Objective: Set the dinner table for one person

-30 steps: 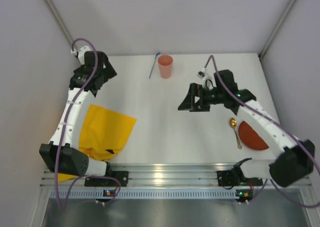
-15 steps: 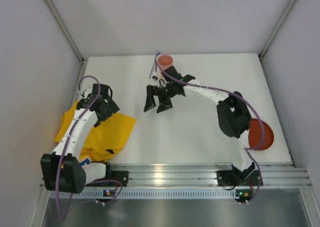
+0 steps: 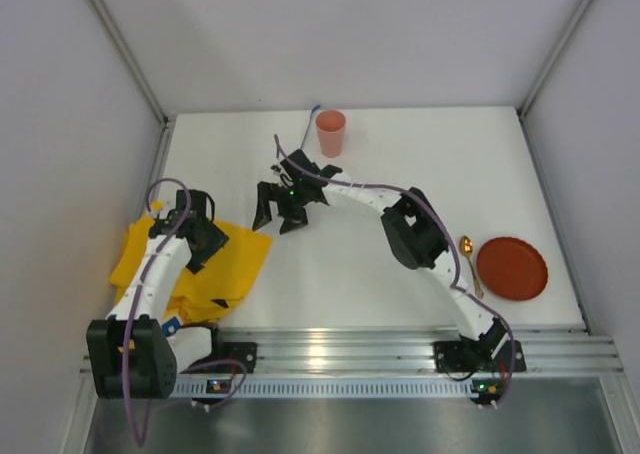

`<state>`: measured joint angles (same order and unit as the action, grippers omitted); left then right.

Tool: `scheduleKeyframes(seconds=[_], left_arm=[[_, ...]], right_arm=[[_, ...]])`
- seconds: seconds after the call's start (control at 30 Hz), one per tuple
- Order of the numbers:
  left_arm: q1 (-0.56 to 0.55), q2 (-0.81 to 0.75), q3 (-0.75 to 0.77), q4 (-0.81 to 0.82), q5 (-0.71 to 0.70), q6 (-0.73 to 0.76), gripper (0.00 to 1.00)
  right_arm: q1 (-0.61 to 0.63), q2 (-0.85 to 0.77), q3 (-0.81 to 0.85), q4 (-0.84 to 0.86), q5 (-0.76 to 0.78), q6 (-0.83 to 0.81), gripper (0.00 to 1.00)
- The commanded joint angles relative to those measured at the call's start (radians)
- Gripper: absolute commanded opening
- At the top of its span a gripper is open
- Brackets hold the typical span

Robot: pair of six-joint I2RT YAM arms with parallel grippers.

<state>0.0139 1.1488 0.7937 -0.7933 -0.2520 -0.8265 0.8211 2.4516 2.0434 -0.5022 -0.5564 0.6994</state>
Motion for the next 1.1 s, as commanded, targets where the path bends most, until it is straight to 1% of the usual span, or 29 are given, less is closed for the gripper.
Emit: scheduleKeyframes(seconds=[0.0, 0.07, 0.17, 0.27, 0.3, 0.33, 0.37, 0.4, 0.47, 0.5, 0.53, 0.57, 0.6, 0.63, 0.67, 0.7, 0.73, 0.77, 0.8, 0.83, 0.87, 0.9, 0.93, 0.97, 1.0, 1.03, 1.07], left_arm=[[0.008, -0.046, -0.043, 0.022, 0.014, -0.034, 0.68], [0.008, -0.070, -0.062, 0.020, 0.011, -0.037, 0.67], [0.011, -0.100, -0.050, -0.003, -0.015, -0.023, 0.67], [0.020, -0.106, -0.027, -0.018, -0.038, -0.007, 0.67], [0.024, -0.103, -0.022, -0.021, -0.039, -0.006, 0.68], [0.026, -0.095, -0.019, -0.020, -0.033, -0.005, 0.68], [0.029, -0.092, -0.022, -0.017, -0.029, -0.005, 0.68], [0.031, -0.086, -0.025, -0.011, -0.026, -0.006, 0.68], [0.032, -0.069, -0.048, 0.002, -0.017, -0.014, 0.67], [0.034, -0.063, -0.059, 0.006, -0.012, -0.017, 0.65], [0.034, -0.060, -0.074, 0.022, -0.009, -0.019, 0.64], [0.034, -0.049, -0.080, 0.031, -0.003, -0.019, 0.62], [0.035, -0.040, -0.080, 0.037, -0.003, -0.019, 0.60], [0.035, -0.035, -0.076, 0.052, -0.001, -0.019, 0.58], [0.035, -0.026, -0.071, 0.063, 0.005, -0.007, 0.58], [0.035, -0.020, -0.048, 0.072, 0.028, 0.003, 0.58], [0.034, -0.014, -0.036, 0.077, 0.040, 0.007, 0.58], [0.032, 0.006, -0.025, 0.097, 0.051, 0.016, 0.57], [0.031, 0.018, -0.002, 0.098, 0.053, 0.018, 0.57], [0.029, 0.026, 0.010, 0.100, 0.048, 0.018, 0.56], [0.026, 0.034, 0.019, 0.101, 0.043, 0.020, 0.55], [0.021, 0.048, 0.042, 0.100, 0.021, 0.020, 0.54], [0.018, 0.054, 0.053, 0.094, 0.004, 0.017, 0.52], [0.015, 0.060, 0.062, 0.083, -0.009, 0.007, 0.50], [0.015, 0.080, 0.071, 0.083, -0.015, 0.003, 0.50], [0.014, 0.091, 0.075, 0.086, -0.007, -0.002, 0.48], [0.012, 0.107, 0.073, 0.094, 0.006, -0.011, 0.47]], right_arm=[[0.062, 0.073, 0.055, 0.054, 0.094, 0.055, 1.00], [0.084, 0.124, 0.086, 0.047, 0.090, 0.081, 1.00], [0.125, 0.190, 0.161, 0.011, 0.085, 0.084, 1.00], [0.147, 0.216, 0.164, 0.011, 0.072, 0.092, 0.85], [0.148, 0.215, 0.144, 0.013, 0.067, 0.089, 0.71], [0.148, 0.207, 0.133, 0.013, 0.070, 0.075, 0.61], [0.147, 0.202, 0.124, 0.005, 0.075, 0.065, 0.54], [0.144, 0.201, 0.115, -0.005, 0.085, 0.052, 0.39], [0.135, 0.196, 0.103, -0.022, 0.087, 0.028, 0.24], [0.121, 0.192, 0.084, -0.024, 0.089, 0.023, 0.10], [0.113, 0.176, 0.074, -0.025, 0.092, 0.019, 0.03], [0.104, 0.162, 0.060, -0.021, 0.099, 0.017, 0.00], [0.078, 0.146, 0.022, -0.016, 0.124, 0.012, 0.00], [0.063, 0.095, -0.003, -0.003, 0.136, 0.012, 0.00], [0.046, 0.064, -0.031, 0.004, 0.150, 0.012, 0.00], [0.005, 0.032, -0.093, 0.005, 0.180, 0.012, 0.00], [-0.017, -0.041, -0.129, 0.008, 0.196, 0.012, 0.00], [-0.040, -0.080, -0.171, 0.010, 0.213, 0.012, 0.00], [-0.084, -0.126, -0.266, 0.010, 0.252, 0.015, 0.00], [-0.108, -0.217, -0.319, 0.002, 0.277, 0.018, 0.00], [-0.129, -0.267, -0.375, 0.001, 0.300, 0.018, 0.00], [-0.173, -0.314, -0.487, -0.002, 0.350, 0.020, 0.00], [-0.194, -0.407, -0.540, -0.022, 0.377, 0.020, 0.00], [-0.212, -0.448, -0.592, -0.030, 0.398, 0.022, 0.00], [-0.247, -0.489, -0.692, -0.036, 0.424, 0.022, 0.00], [-0.264, -0.559, -0.739, -0.053, 0.438, 0.025, 0.00], [-0.279, -0.595, -0.788, -0.056, 0.447, 0.028, 0.00]])
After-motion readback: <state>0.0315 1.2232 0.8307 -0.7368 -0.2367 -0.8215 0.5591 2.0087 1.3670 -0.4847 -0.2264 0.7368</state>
